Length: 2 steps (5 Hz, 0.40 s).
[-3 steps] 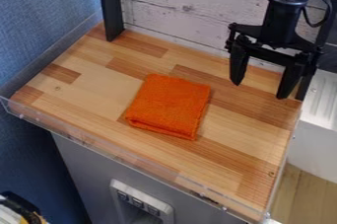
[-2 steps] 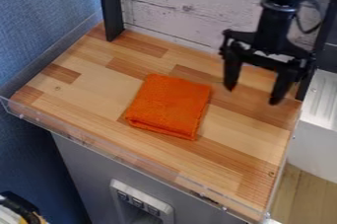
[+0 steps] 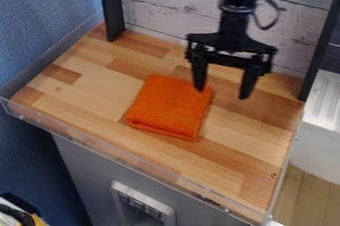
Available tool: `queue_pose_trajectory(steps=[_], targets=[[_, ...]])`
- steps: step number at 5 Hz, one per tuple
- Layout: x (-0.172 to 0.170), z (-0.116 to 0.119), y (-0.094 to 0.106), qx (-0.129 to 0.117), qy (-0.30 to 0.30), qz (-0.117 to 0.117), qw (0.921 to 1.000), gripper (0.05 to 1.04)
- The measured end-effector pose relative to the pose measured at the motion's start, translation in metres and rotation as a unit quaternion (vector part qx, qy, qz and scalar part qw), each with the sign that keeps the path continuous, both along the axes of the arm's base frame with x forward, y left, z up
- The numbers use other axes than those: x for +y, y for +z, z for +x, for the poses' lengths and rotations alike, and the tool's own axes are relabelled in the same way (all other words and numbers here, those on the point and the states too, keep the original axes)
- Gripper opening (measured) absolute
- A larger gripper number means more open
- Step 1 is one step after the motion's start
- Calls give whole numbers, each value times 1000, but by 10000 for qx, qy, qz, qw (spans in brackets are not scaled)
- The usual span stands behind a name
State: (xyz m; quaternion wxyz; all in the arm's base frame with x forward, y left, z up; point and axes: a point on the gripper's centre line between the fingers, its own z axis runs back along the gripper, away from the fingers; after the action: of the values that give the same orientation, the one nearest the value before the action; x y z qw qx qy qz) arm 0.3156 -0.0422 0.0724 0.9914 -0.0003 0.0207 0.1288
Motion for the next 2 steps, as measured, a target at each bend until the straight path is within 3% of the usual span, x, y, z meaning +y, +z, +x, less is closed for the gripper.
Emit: queue_pose_trajectory(steps=[2], targets=[[32,-16,8,-357,938,-77,9949,999]])
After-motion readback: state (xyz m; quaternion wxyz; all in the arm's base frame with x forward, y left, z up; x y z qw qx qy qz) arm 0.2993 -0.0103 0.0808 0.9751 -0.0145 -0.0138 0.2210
